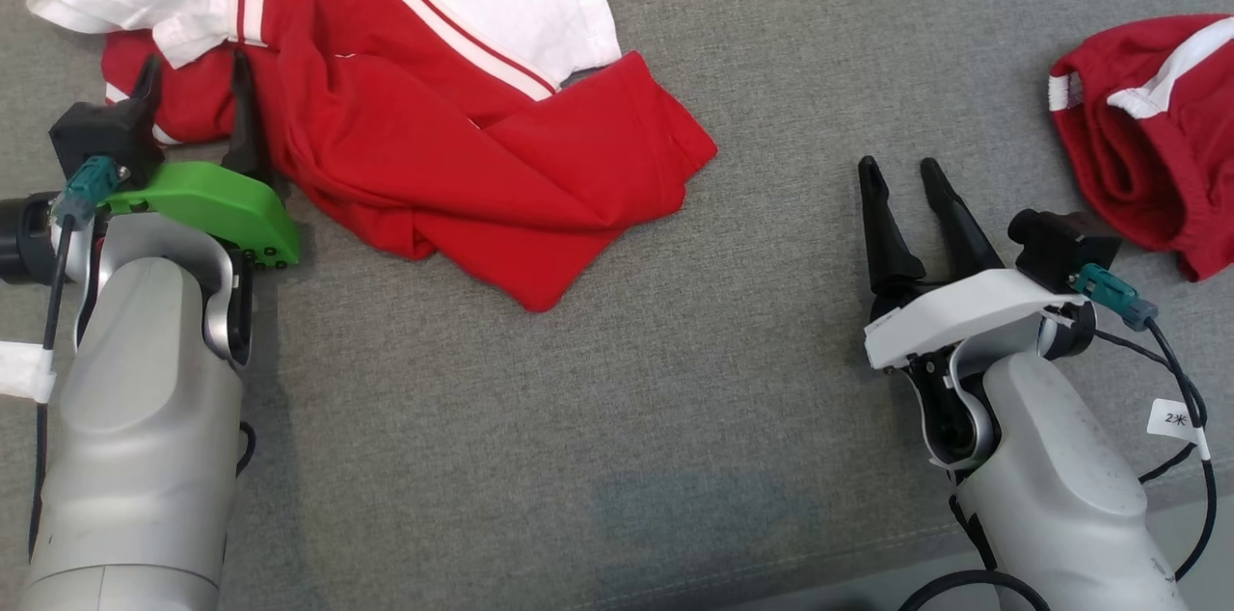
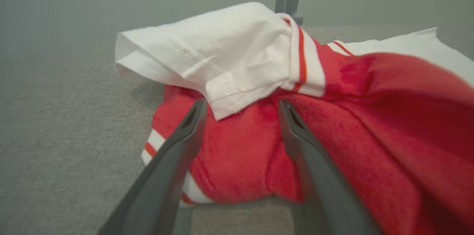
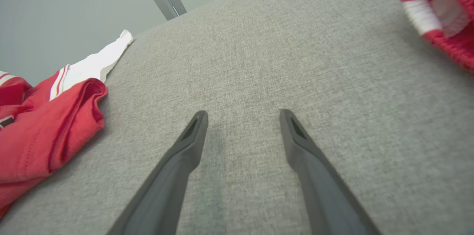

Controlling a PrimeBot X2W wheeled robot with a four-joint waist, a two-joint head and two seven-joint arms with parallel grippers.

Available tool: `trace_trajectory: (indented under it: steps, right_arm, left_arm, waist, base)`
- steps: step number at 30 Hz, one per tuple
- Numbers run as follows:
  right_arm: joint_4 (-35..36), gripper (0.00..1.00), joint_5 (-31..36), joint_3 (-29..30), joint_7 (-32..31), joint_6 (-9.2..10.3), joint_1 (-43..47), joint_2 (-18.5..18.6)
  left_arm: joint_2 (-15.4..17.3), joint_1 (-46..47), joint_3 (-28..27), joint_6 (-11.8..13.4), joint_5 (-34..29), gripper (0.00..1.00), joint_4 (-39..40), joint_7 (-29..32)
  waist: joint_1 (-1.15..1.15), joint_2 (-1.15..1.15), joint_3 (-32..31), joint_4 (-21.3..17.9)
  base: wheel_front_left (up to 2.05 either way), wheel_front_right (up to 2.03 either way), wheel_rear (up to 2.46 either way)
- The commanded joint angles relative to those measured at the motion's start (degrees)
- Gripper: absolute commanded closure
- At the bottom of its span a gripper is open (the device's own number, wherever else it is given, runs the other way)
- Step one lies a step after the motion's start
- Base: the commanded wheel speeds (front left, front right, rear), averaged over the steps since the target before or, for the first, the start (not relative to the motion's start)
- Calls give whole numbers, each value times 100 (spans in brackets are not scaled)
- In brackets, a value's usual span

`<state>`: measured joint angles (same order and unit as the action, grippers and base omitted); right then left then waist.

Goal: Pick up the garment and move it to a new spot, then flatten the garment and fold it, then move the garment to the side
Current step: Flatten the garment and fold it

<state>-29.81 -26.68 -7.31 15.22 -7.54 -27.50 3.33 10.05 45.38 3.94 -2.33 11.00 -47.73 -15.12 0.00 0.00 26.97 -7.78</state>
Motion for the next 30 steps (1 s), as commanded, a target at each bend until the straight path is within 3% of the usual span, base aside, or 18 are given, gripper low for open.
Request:
trace_trajectory:
  steps: [1,8,11,13,16,19,22,24,25,27,30]
  right_arm:
    - [-59,0,4,10,-15,10,36,25]
    - [-29,0,39,48,-15,10,88,19]
    - [-15,0,69,63,-15,10,80,17]
    - [-6,0,83,43,-15,10,66,14]
    - [1,0,96,25,-15,10,44,6]
    - [24,0,99,2,-15,10,47,0]
    - [35,0,106,-19,-15,10,56,-2]
    - [36,0,100,-19,-14,10,73,-1]
    - [34,0,98,-13,-14,10,80,4]
    - [28,0,98,9,-14,10,98,7]
    - [47,0,104,54,-13,10,117,7]
  left_arm:
    - [-1,50,-24,-20,37,0,-19,0]
    - [58,119,-159,-109,60,0,-145,0]
    - [54,114,-210,-139,45,16,-59,0]
    - [37,78,-223,-145,1,34,-38,0]
    - [52,42,-221,-163,-65,40,-36,0]
    - [72,37,-243,-165,-108,57,-5,0]
    - [75,21,-273,-128,-144,58,-15,0]
    - [87,13,-294,-85,-187,65,10,0]
    - [95,4,-295,-63,-212,72,39,0]
    - [103,-19,-297,-36,-270,100,72,0]
    - [142,-62,-268,-14,-369,100,68,0]
  waist:
    - [0,0,20,-30]
    - [0,0,39,-74]
    - [0,0,28,-54]
    - [0,0,10,-39]
    - [0,0,-7,-32]
    - [0,0,-12,-39]
    - [0,0,-20,-65]
    - [0,0,-26,-81]
    - [0,0,-31,-85]
    - [0,0,-50,-86]
    - [0,0,-116,-43]
  base:
    - [0,0,0]
    - [0,0,0]
    - [0,0,0]
    - [0,0,0]
    - [0,0,0]
    - [0,0,0]
    - [0,0,0]
    - [0,0,0]
    - [0,0,0]
    - [0,0,0]
    - [0,0,0]
